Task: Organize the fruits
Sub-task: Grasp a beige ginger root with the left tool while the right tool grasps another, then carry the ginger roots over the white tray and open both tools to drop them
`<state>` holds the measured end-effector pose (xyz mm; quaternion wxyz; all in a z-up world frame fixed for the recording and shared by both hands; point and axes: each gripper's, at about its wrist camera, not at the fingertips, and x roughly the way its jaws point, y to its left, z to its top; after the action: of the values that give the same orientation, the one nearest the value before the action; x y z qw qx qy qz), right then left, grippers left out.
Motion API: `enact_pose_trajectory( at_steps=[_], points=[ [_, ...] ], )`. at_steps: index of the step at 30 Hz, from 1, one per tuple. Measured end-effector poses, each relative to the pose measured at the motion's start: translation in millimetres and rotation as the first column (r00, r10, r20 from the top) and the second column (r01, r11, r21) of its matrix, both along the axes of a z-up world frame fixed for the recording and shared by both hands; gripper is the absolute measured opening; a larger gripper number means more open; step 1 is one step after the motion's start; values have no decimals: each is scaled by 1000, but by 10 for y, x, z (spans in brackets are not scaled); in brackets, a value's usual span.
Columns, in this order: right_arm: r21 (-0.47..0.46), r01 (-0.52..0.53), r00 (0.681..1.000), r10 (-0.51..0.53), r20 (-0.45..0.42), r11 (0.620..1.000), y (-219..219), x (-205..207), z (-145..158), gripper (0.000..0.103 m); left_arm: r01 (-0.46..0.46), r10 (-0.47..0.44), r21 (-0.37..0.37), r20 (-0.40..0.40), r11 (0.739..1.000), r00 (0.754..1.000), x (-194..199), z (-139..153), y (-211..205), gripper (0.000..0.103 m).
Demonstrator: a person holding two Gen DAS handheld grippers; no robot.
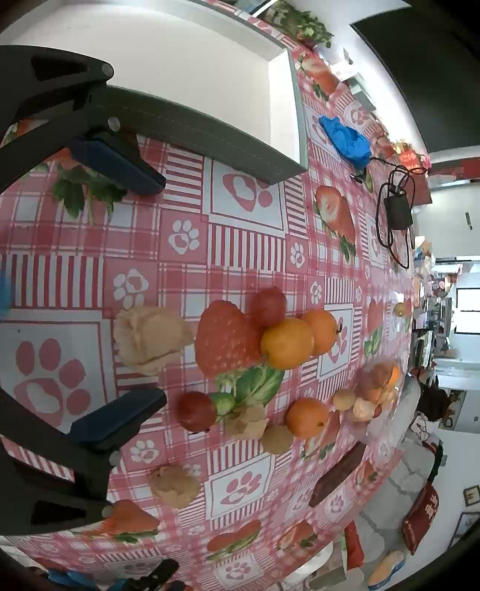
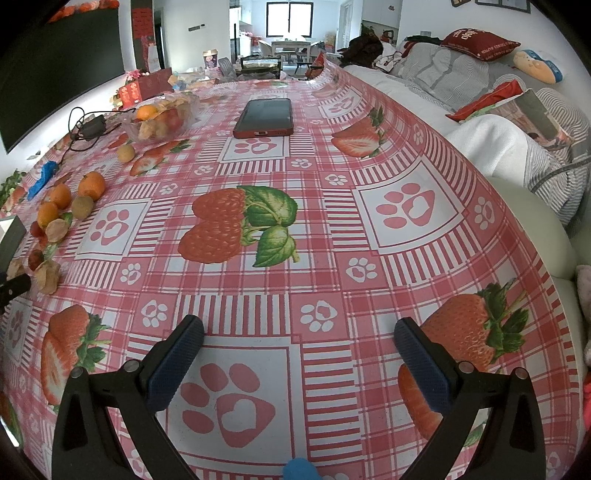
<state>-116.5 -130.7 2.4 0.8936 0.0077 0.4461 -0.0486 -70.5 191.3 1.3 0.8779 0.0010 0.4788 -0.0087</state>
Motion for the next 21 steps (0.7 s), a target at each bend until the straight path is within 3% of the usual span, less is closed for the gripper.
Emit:
enact_pose_trajectory(
  at_steps=[4,6,8,11,12,13,17,18,19,21],
  points=[
    [37,69,992,-65,-106,997,-18,83,44,103,-6,6,-1,-45,1000,999,58,11,-13,102],
    [148,8,994,7,-106,989,169,78,128,103,15,-15,1,-31,1000,999,42,30,-56,95],
    [180,-80,990,99,-102,980,449,97,202,103,41,-41,4,-19,999,999,25,55,-104,83],
    [141,-193,974,206,-89,971,878,164,259,103,69,-69,5,-11,998,998,6,96,-155,53],
    [131,-220,969,232,-85,967,1014,196,258,103,75,-75,1,-9,997,997,2,107,-151,36],
    [123,-242,964,253,-83,963,1128,233,250,103,76,-76,2,-10,997,997,0,115,-132,28],
    [117,-286,950,297,-91,951,1457,358,182,103,61,-63,-82,-25,995,998,-70,146,68,28],
    [101,-298,947,307,-91,949,1530,389,156,95,56,-59,-97,-28,994,998,-117,159,128,28],
    [86,-308,944,315,-97,948,1605,416,120,80,54,-57,-101,-26,993,998,-155,172,150,28],
    [49,-316,941,320,-112,947,1706,418,83,69,54,-56,-112,-21,992,998,-243,215,208,28]
  ],
)
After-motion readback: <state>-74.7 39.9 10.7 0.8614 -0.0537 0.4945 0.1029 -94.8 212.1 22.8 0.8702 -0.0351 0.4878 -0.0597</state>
